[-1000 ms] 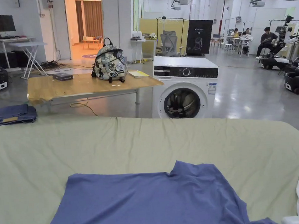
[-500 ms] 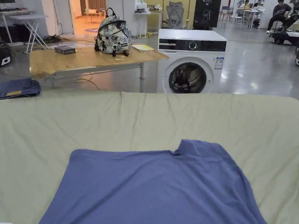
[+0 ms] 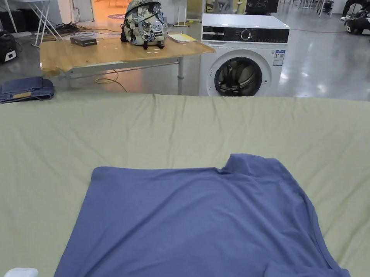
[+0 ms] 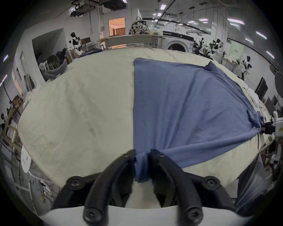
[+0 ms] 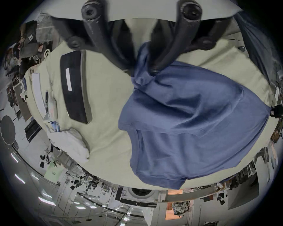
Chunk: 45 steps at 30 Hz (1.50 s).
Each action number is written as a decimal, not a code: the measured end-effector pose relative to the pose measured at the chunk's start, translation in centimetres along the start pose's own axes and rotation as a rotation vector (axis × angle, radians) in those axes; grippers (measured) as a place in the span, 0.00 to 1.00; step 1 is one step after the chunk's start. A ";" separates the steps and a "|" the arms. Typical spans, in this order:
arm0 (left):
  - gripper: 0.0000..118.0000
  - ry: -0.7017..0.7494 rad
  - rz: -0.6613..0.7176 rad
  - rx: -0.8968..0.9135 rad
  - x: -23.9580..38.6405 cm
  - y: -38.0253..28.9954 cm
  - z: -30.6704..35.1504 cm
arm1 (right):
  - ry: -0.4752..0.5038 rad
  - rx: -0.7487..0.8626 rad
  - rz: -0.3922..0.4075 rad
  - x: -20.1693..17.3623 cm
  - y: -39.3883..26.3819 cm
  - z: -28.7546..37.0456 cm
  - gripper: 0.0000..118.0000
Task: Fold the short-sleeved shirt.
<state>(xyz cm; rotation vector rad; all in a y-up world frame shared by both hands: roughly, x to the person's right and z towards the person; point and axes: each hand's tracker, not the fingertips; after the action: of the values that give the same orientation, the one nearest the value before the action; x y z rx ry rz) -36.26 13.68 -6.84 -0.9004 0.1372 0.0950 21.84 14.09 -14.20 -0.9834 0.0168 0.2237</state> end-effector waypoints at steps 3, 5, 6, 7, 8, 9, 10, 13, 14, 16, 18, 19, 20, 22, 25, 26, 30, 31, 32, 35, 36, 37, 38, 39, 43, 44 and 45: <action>0.51 -0.059 0.052 0.031 -0.6 1.0 1.6 | -0.013 0.043 -0.018 0.6 1.1 1.7 0.79; 0.52 -0.097 0.083 0.077 -0.7 2.1 2.5 | 0.012 0.112 -0.050 0.8 2.2 3.0 0.79; 0.52 -0.105 0.089 0.098 -0.5 2.9 2.7 | 0.022 0.136 -0.059 0.7 3.0 3.5 0.79; 0.52 -0.100 0.080 0.111 0.1 3.7 3.2 | 0.029 0.163 -0.063 0.4 3.8 4.0 0.79; 0.52 -0.099 0.072 0.131 0.6 4.4 3.3 | 0.032 0.189 -0.066 0.1 4.5 4.3 0.79; 0.52 -0.093 0.061 0.160 1.2 5.3 3.4 | 0.033 0.241 -0.079 -0.4 5.2 4.6 0.79; 0.52 -0.086 0.047 0.181 1.8 6.1 3.3 | 0.043 0.294 -0.088 -0.9 5.9 4.9 0.79; 0.52 -0.074 0.027 0.262 4.1 8.4 3.5 | 0.094 0.437 -0.136 -2.7 7.6 5.7 0.79; 0.52 -0.074 0.022 0.294 4.8 8.9 3.6 | 0.107 0.472 -0.143 -3.3 8.1 5.9 0.77; 0.51 -0.055 0.020 0.369 6.4 9.9 3.9 | 0.100 0.535 -0.141 -4.8 9.2 6.1 0.62; 0.38 -0.036 0.024 0.429 7.6 10.7 4.4 | 0.091 0.599 -0.138 -6.0 9.9 6.0 0.39; 0.31 -0.033 0.025 0.458 7.7 11.0 4.1 | 0.088 0.625 -0.138 -6.5 10.2 6.1 0.27; 0.24 -0.027 0.020 0.472 8.1 11.2 4.2 | 0.082 0.646 -0.147 -6.8 10.3 6.2 0.17; 0.09 -0.023 0.001 0.489 8.8 11.6 4.5 | 0.078 0.681 -0.170 -7.3 10.4 6.4 0.00; 0.00 0.004 -0.018 0.504 8.8 11.6 4.3 | 0.081 0.713 -0.197 -7.5 10.5 6.8 0.00; 0.00 0.008 -0.016 0.510 8.7 11.5 4.4 | 0.080 0.719 -0.204 -7.5 10.5 7.0 0.00; 0.00 0.028 0.012 0.508 8.1 10.7 5.2 | 0.072 0.736 -0.192 -7.6 10.5 7.2 0.00; 0.00 0.031 0.022 0.493 7.6 10.8 5.4 | 0.073 0.738 -0.188 -7.6 10.5 7.2 0.00; 0.00 0.039 0.033 0.474 7.2 10.7 5.4 | 0.070 0.733 -0.179 -7.7 10.5 7.2 0.00; 0.00 0.046 0.054 0.357 4.9 10.4 5.0 | 0.079 0.716 -0.161 -7.7 10.6 6.8 0.00; 0.00 0.047 0.050 0.283 4.1 10.2 4.6 | 0.081 0.708 -0.152 -7.9 10.6 6.7 0.00; 0.00 0.052 0.058 0.260 3.3 9.8 4.3 | 0.081 0.701 -0.142 -7.9 10.6 6.4 0.00; 0.00 0.047 0.063 0.190 2.5 9.5 3.7 | 0.083 0.692 -0.131 -8.0 10.6 6.1 0.00; 0.00 0.035 0.071 0.133 1.7 9.3 3.0 | 0.082 0.681 -0.120 -8.2 10.6 5.9 0.00; 0.00 -0.015 0.146 -0.073 -0.9 7.6 0.6 | 0.105 0.631 -0.094 -8.5 10.3 4.8 0.00; 0.00 0.000 0.144 -0.104 -1.2 7.2 0.1 | 0.102 0.623 -0.088 -8.6 10.2 4.6 0.00; 0.00 0.029 0.144 -0.125 -1.5 6.8 -0.4 | 0.104 0.617 -0.085 -8.7 10.0 4.3 0.00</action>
<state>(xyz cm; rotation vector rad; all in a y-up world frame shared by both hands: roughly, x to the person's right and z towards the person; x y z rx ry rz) -38.73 17.46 -12.09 -1.0161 0.2248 0.2263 11.01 21.47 -19.06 -0.3785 0.1312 0.0784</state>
